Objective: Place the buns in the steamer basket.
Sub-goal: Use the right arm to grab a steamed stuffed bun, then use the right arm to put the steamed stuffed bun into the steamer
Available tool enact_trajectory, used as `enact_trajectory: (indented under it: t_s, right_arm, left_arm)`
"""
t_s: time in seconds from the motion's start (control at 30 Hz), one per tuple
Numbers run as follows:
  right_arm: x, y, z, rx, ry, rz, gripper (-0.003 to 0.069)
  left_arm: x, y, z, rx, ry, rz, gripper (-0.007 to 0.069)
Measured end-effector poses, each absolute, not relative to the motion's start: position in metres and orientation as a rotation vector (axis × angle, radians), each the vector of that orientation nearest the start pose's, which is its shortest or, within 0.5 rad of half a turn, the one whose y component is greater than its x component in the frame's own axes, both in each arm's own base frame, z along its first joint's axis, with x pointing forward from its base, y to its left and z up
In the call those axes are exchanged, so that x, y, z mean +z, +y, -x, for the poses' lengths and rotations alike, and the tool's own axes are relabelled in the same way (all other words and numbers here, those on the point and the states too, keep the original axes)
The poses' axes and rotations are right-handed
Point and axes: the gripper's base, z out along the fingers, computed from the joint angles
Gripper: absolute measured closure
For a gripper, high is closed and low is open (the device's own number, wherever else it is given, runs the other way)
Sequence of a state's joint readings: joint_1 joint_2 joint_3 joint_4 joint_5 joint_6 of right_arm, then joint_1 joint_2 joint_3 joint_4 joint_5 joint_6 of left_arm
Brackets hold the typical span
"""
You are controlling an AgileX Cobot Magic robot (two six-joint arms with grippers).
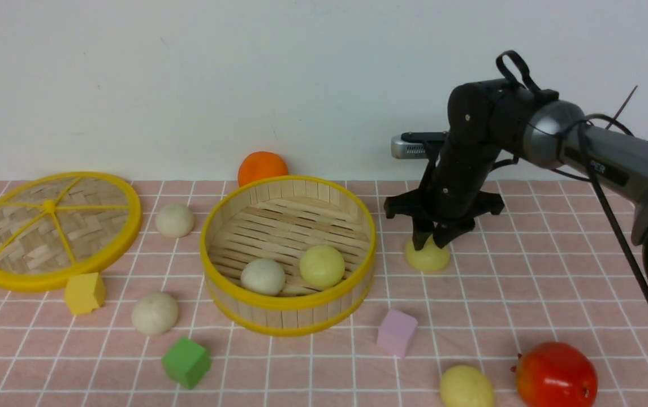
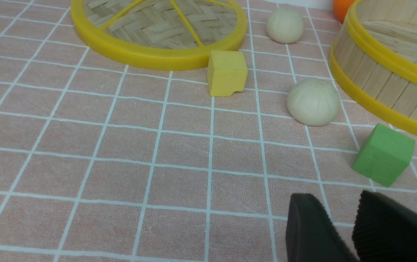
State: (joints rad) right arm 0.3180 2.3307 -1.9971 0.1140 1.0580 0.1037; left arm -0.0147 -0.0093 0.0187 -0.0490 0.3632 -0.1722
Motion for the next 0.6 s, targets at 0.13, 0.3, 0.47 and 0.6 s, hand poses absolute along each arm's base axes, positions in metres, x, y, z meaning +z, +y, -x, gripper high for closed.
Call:
enact_trajectory:
  t_s: [0.13,0.3,0.47,0.6]
  right_arm:
    - [0.178,0.163,-0.466,0.230,2.894,0.252,0.0616]
    - [0.213,0.165,-0.466,0.276,2.836,0.249,0.0640]
    - [0.272,0.184,-0.463,0.517,2.662,0.273,0.0640]
    - [0.281,0.208,-0.455,0.618,2.607,0.352,0.0640]
  left_arm:
    - [0.175,-0.002,-0.053,-0.178,1.851,0.177,0.0384]
    - [0.175,-0.002,-0.053,-0.178,1.851,0.177,0.0384]
    - [0.175,-0.002,-0.053,-0.178,1.851,0.177,0.0384]
    - [0.175,-0.002,-0.053,-0.178,1.851,0.177,0.0384]
